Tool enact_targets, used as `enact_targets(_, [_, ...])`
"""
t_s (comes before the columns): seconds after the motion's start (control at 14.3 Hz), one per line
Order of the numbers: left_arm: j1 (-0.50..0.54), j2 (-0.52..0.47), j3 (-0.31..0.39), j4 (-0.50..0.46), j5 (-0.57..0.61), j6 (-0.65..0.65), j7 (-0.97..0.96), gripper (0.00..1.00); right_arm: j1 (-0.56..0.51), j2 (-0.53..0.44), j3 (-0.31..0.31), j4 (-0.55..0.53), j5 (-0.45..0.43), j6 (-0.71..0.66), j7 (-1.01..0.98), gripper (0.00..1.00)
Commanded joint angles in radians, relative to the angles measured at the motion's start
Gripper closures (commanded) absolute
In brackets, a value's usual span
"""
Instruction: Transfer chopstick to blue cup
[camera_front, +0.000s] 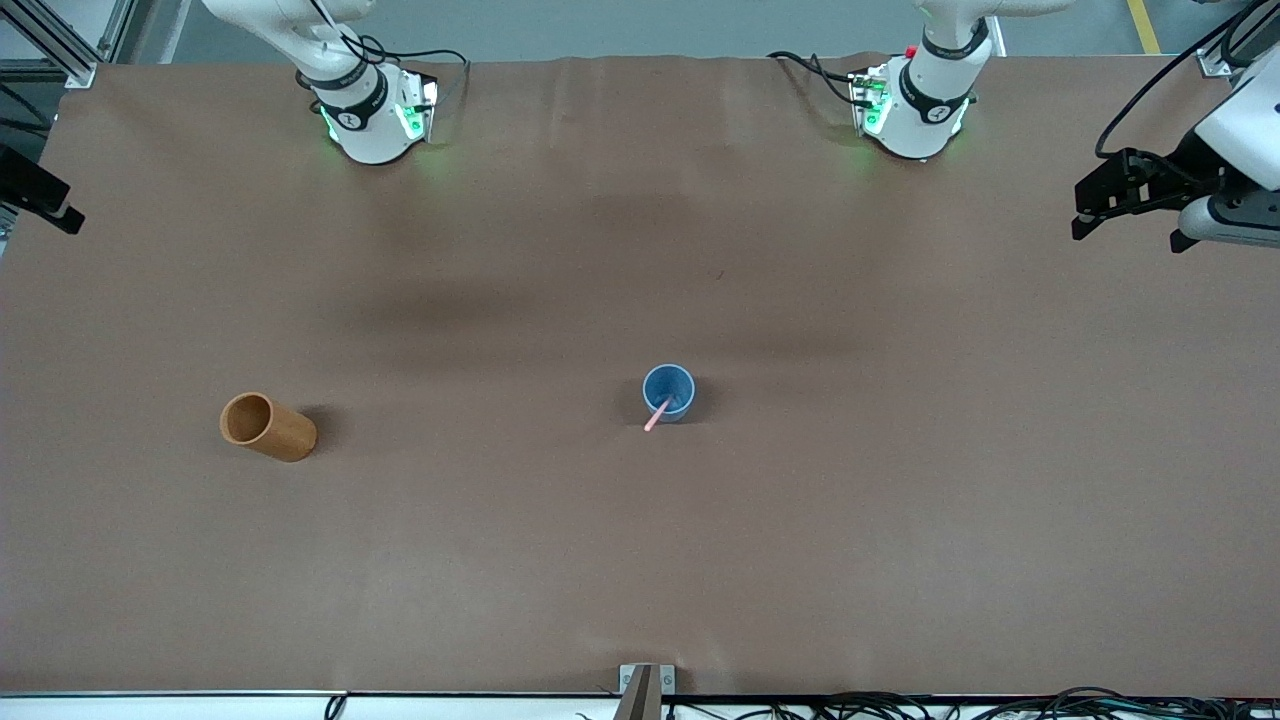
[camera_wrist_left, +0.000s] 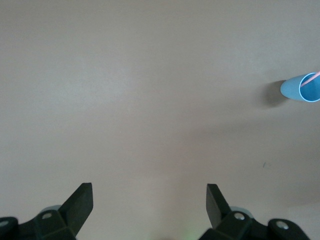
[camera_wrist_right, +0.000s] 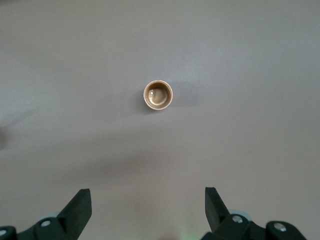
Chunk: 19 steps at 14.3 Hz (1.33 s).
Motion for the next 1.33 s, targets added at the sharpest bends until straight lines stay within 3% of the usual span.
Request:
enact_targets(0.0, [-0.006, 0.015, -0.012, 0.025, -0.008, -0.002, -0.002, 0.00, -0.011, 0.024, 0.000, 0.049, 0.022, -0.031, -0.039, 0.00])
enact_targets(1.26, [0.012, 0.010, -0.013, 0.031, -0.007, -0.002, -0.001, 0.00, -0.023, 0.025, 0.001, 0.041, 0.045, -0.020, -0.056, 0.00])
